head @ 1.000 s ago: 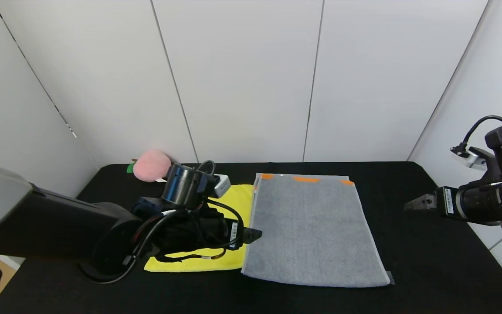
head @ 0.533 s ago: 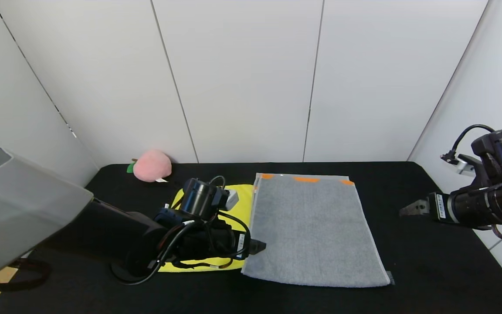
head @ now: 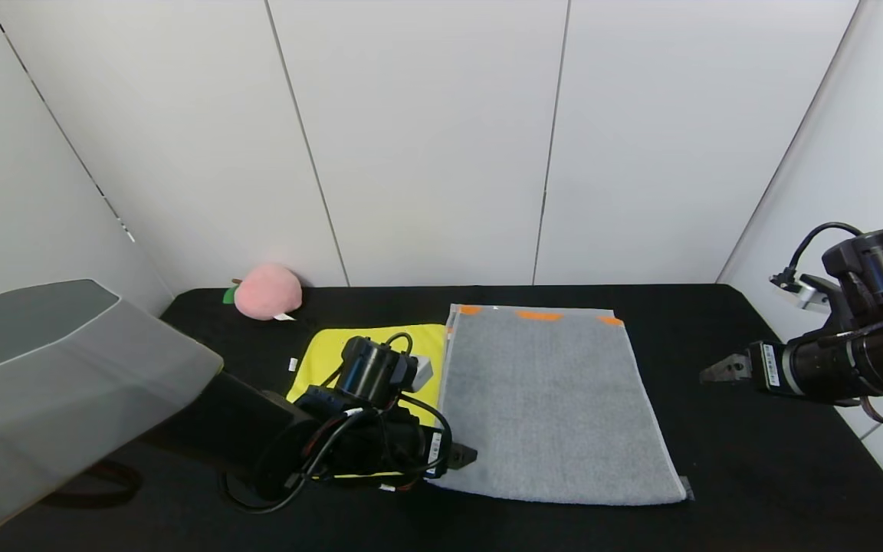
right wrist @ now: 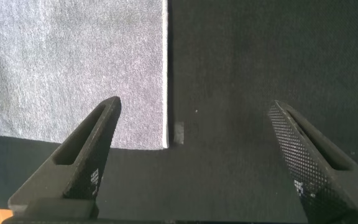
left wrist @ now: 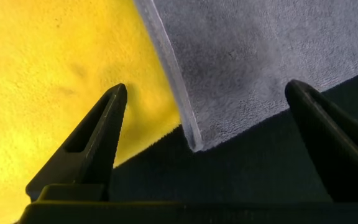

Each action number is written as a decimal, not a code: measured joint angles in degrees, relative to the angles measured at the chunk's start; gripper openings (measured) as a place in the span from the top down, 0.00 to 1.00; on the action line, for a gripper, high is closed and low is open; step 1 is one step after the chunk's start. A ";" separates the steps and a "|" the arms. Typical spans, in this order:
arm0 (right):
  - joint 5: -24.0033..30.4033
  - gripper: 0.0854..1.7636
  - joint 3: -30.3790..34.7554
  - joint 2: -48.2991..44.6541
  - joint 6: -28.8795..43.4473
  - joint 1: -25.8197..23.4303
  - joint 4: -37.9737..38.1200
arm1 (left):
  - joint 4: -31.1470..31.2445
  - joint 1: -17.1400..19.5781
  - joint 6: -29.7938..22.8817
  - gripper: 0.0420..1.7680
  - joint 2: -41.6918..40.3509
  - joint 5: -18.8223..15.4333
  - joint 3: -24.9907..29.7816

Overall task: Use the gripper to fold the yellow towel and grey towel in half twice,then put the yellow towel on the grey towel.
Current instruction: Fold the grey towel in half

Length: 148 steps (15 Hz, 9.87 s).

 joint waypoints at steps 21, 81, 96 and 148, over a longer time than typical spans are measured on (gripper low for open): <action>-0.16 0.03 0.06 0.39 -0.04 0.07 -0.04 | -0.05 -3.41 -1.35 0.00 0.12 -7.12 1.16; -0.40 0.03 3.78 16.24 4.32 16.01 0.07 | -4.00 -1.88 -1.34 0.95 0.94 -7.66 2.05; -5.47 0.03 1.90 18.86 11.06 19.10 0.20 | -4.00 -1.79 -1.23 0.95 0.94 -7.66 2.05; -5.42 0.97 7.56 -12.48 11.52 24.83 11.91 | -2.90 -5.90 -1.02 0.95 -19.90 1.87 11.22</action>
